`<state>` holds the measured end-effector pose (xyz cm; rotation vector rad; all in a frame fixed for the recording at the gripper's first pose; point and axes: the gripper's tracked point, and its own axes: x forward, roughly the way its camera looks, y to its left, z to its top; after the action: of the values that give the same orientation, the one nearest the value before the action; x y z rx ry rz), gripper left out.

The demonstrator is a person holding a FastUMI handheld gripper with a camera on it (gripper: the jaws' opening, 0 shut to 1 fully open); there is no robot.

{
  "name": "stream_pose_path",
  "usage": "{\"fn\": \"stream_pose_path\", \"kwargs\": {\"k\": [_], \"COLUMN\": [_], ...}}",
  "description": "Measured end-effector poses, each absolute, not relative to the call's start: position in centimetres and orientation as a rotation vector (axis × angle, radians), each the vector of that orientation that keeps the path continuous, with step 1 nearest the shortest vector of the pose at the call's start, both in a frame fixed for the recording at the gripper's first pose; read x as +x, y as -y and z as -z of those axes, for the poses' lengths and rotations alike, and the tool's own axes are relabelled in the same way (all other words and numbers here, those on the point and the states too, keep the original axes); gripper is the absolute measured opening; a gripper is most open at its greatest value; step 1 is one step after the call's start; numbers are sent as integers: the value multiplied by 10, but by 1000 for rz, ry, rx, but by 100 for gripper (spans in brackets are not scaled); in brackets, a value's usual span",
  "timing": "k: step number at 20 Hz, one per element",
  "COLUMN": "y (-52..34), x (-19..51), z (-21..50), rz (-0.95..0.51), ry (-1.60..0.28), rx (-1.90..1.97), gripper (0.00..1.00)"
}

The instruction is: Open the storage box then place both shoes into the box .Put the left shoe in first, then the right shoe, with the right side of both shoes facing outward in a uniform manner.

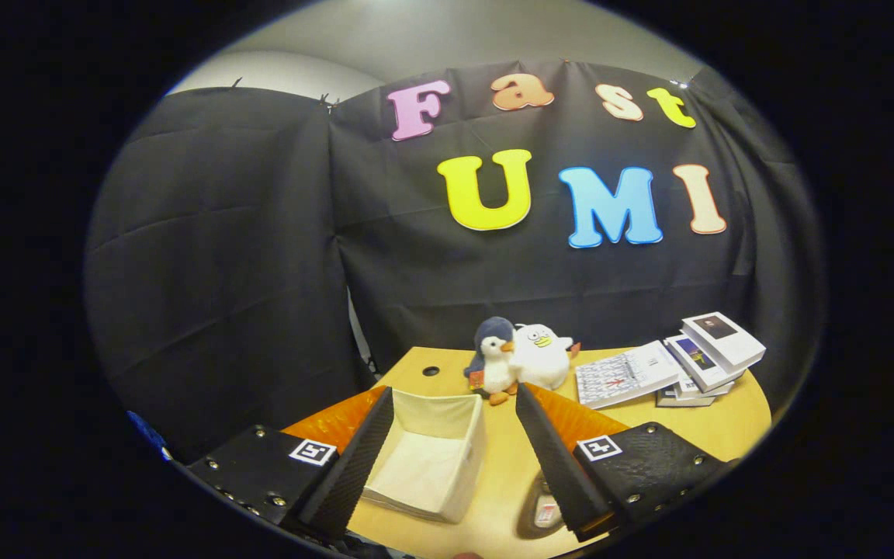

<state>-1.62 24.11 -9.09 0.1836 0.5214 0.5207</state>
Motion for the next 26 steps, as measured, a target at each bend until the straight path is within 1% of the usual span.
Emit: {"fn": "stream_pose_path", "kwargs": {"k": [7, 11, 15, 23, 26], "y": [-172, -146, -133, -132, -129], "x": [-7, -7, -3, -22, -40], "z": [154, 199, 239, 316, 339], "rz": [-414, -378, -363, -369, -383], "ry": [-596, -660, -721, -865, -922], "rx": [151, 123, 98, 52, 30], "gripper": [98, 98, 98, 98, 98]}}
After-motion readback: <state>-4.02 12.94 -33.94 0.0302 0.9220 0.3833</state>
